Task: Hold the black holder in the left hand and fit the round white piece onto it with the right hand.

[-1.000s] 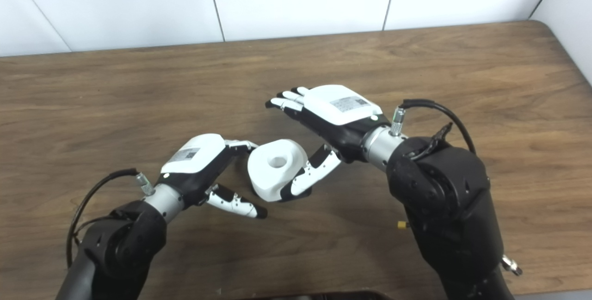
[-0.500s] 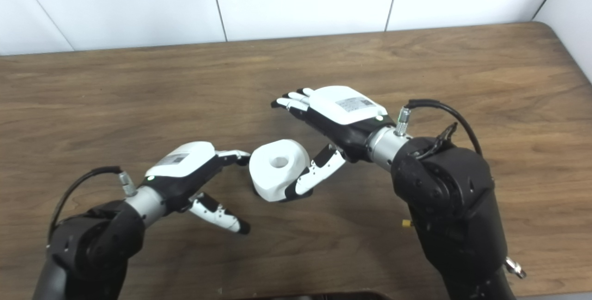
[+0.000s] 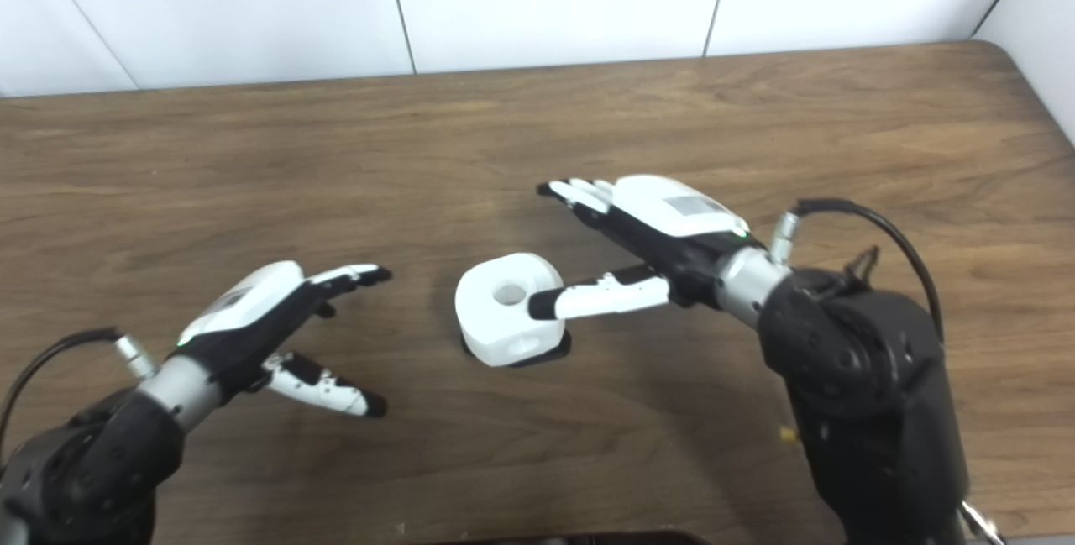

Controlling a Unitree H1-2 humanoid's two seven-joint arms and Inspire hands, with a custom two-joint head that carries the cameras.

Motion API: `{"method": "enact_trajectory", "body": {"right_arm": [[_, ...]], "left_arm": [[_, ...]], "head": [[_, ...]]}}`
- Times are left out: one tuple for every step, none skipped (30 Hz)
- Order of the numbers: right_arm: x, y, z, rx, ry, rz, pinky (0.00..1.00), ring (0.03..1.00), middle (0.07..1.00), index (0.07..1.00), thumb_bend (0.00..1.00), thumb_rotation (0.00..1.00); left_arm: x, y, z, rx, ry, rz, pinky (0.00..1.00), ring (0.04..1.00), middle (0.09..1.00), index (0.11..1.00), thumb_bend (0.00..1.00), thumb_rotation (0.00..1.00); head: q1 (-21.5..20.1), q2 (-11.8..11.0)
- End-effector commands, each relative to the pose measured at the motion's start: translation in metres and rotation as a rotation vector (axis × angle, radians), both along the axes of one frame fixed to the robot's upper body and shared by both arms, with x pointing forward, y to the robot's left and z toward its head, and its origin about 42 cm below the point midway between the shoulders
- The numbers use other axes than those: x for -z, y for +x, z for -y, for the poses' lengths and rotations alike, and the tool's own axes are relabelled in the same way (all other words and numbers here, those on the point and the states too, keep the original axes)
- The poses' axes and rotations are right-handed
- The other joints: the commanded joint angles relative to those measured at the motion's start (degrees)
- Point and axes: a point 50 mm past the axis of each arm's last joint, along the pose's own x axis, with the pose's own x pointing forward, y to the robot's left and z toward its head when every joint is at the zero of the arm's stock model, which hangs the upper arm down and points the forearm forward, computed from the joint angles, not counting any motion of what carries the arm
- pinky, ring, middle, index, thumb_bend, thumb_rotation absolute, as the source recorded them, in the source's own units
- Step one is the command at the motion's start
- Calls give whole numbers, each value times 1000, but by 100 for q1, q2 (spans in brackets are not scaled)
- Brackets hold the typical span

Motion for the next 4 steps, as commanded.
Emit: {"method": "enact_trajectory", "body": {"right_arm": [[-6, 1, 10, 53, 47, 72, 911, 999, 984, 987, 838, 1000], [-3, 0, 13, 70, 62, 69, 906, 998, 982, 986, 836, 1000], [-1, -1, 16, 84, 80, 66, 918, 999, 984, 989, 835, 1000], [1, -2, 19, 98, 105, 62, 930, 1000, 985, 990, 831, 1000]], "left_arm": [[-5, -1, -7, -52, -33, 106, 773, 879, 879, 845, 933, 265], [-3, -2, -9, -67, -50, 128, 773, 875, 875, 838, 916, 273], [-2, -2, -11, -80, -64, 145, 773, 870, 870, 831, 890, 281], [0, -3, -13, -95, -79, 161, 774, 868, 869, 829, 873, 288]], "head": [[7, 8], [4, 9], [-2, 2], [-3, -3]]}}
